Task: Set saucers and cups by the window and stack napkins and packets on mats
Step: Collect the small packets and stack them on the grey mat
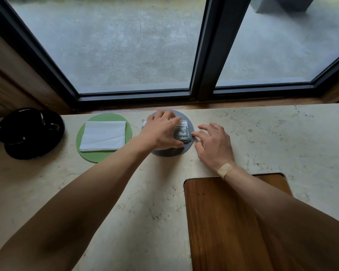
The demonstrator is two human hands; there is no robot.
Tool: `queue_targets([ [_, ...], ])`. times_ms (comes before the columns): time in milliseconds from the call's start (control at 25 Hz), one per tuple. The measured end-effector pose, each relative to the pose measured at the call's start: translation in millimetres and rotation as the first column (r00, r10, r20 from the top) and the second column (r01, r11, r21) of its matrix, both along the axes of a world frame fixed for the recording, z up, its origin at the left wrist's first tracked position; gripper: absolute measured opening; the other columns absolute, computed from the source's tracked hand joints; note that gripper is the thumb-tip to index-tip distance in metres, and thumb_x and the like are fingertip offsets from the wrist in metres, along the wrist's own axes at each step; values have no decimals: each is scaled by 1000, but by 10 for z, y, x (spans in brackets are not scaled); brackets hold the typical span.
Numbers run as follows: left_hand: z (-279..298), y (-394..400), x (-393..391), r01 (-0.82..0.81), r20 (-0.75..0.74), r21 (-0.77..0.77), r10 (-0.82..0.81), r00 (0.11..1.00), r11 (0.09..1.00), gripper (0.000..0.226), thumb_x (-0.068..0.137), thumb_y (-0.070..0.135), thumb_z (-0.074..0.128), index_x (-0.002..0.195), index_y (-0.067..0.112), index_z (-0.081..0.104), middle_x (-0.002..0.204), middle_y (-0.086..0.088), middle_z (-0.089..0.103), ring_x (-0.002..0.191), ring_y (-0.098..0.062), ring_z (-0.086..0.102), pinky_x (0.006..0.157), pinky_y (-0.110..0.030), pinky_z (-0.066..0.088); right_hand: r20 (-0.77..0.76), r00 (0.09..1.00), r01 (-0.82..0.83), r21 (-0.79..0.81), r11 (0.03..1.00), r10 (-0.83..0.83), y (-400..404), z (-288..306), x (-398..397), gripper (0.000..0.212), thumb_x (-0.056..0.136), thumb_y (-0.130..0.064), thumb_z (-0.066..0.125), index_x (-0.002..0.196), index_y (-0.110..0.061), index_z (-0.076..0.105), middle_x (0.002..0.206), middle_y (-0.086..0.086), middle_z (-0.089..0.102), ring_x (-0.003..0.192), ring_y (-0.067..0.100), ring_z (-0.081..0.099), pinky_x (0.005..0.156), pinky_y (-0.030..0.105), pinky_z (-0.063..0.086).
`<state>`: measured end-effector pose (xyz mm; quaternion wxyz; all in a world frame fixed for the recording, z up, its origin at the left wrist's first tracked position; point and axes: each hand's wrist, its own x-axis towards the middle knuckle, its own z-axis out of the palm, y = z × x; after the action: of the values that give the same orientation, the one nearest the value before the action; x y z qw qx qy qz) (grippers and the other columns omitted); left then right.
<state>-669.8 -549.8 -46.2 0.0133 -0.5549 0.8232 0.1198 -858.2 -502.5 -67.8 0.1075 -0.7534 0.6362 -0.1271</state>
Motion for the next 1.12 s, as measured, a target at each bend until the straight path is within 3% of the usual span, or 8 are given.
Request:
queue_targets([
  [440,54,21,-48,-63,-42,19,64,997,998,73,72,65,65,131,26,48,130,-5,45,123,-26,35,98,-45,32,2,1000,-17,-10,1000,17,31,3,-3,41,85,-28,43,117,-20,67,129,5,59,130,29,41,105,48,36],
  [640,51,-43,-74,-50,-20,29,51,999,998,69,69,64,66,122,22,52,123,-4,48,117,-24,37,95,-42,32,30,1000,-6,-3,1000,6,-1,-15,1,34,88,-24,50,116,-20,67,130,4,59,130,28,40,106,47,36],
  [1120,25,-106,-113,27,-73,-1,-27,997,1000,60,70,58,68,111,21,45,115,-3,52,107,-21,42,92,-40,34,80,996,35,15,999,-36,-38,-36,24,33,87,-21,55,119,-21,66,132,3,58,131,25,39,107,46,36],
])
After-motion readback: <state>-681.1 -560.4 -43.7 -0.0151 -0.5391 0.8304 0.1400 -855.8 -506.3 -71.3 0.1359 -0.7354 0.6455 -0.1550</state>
